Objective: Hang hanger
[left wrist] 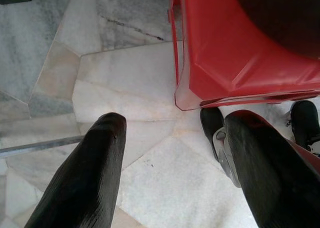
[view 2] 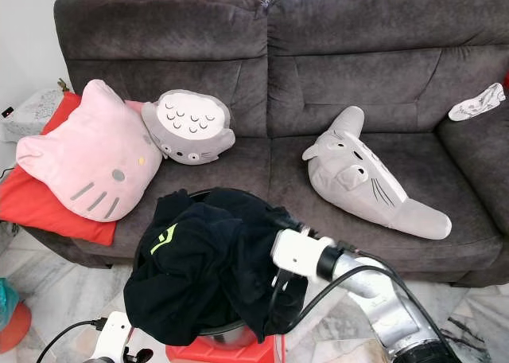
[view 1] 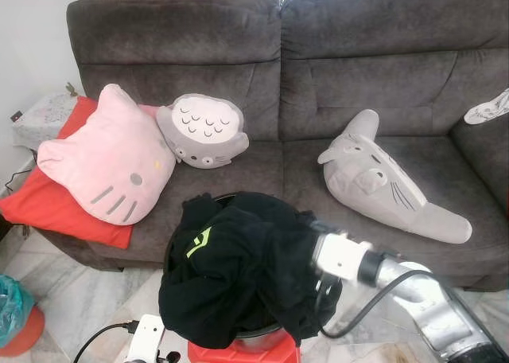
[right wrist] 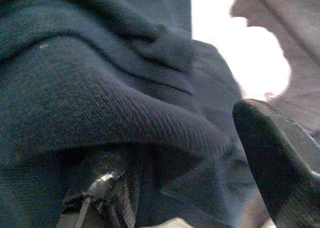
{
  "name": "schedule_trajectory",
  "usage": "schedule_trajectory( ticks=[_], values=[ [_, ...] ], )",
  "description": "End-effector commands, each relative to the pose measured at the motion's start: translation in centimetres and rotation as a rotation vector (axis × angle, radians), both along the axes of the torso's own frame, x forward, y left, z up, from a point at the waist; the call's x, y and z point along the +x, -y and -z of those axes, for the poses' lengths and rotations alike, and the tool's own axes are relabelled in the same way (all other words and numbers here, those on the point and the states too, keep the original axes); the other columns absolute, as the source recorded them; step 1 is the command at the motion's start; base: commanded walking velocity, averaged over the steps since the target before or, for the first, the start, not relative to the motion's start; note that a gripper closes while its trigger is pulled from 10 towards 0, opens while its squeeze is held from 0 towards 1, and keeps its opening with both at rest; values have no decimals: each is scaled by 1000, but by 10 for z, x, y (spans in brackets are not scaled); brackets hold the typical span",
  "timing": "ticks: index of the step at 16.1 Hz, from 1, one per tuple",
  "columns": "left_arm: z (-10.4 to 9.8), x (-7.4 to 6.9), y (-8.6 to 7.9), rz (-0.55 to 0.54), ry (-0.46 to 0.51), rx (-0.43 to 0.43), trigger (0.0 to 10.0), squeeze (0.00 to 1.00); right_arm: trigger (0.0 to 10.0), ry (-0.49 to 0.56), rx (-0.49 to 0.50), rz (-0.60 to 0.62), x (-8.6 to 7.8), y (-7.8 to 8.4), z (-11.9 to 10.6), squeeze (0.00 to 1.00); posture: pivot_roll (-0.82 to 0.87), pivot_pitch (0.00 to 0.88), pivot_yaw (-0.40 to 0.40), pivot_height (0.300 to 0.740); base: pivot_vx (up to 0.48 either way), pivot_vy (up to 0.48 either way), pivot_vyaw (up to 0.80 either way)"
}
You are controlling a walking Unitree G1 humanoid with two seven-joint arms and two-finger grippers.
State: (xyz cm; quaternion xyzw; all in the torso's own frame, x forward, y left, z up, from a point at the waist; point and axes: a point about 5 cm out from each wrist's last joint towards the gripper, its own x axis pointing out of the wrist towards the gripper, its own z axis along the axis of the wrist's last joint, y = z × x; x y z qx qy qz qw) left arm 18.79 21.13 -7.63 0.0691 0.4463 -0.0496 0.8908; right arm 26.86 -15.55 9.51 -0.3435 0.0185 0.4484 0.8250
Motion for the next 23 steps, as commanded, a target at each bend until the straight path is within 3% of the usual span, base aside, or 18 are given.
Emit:
schedule_trajectory(
  ticks=[1, 2, 5, 7, 10, 13, 18, 23],
  values=[
    [0, -2, -6, -18, 3, 12, 10000, 0, 10000, -59, -4, -29, -5, -3, 8, 0, -79, 0, 118, 740, 0, 0, 0],
    [0, -2, -6, -18, 3, 12, 10000, 0, 0, -83, 0, -41, -6, -4, 10, 0, -79, 0, 118, 740, 0, 0, 0],
    [0, -2, -6, -18, 2, 11, 10000, 0, 0, -98, -24, -52, -6, -1, 11, 0, -79, 0, 117, 740, 0, 0, 0],
    [0, -2, -6, -17, 2, 12, 10000, 0, 0, -49, -48, -32, 0, 1, 7, 0, -79, 0, 117, 740, 0, 0, 0],
    [0, -2, -6, -16, 3, 14, 10000, 0, 0, 105, -50, 28, 19, 4, -13, 0, -79, 0, 119, 740, 0, 0, 0],
    [0, -2, -6, -13, 1, 14, 10000, 0, 0, 177, -18, 44, 28, 2, -29, 0, -80, 0, 120, 740, 0, 0, 0],
    [0, -2, -6, -16, 2, 12, 10000, 0, 0, 169, -8, 20, 28, -3, -27, 0, -78, 0, 119, 740, 0, 0, 0],
    [0, -2, -6, -14, 2, 13, 10000, 0, 0, 186, 95, -38, 28, -18, -48, 0, -82, 0, 121, 740, 0, 0, 0]
  ],
)
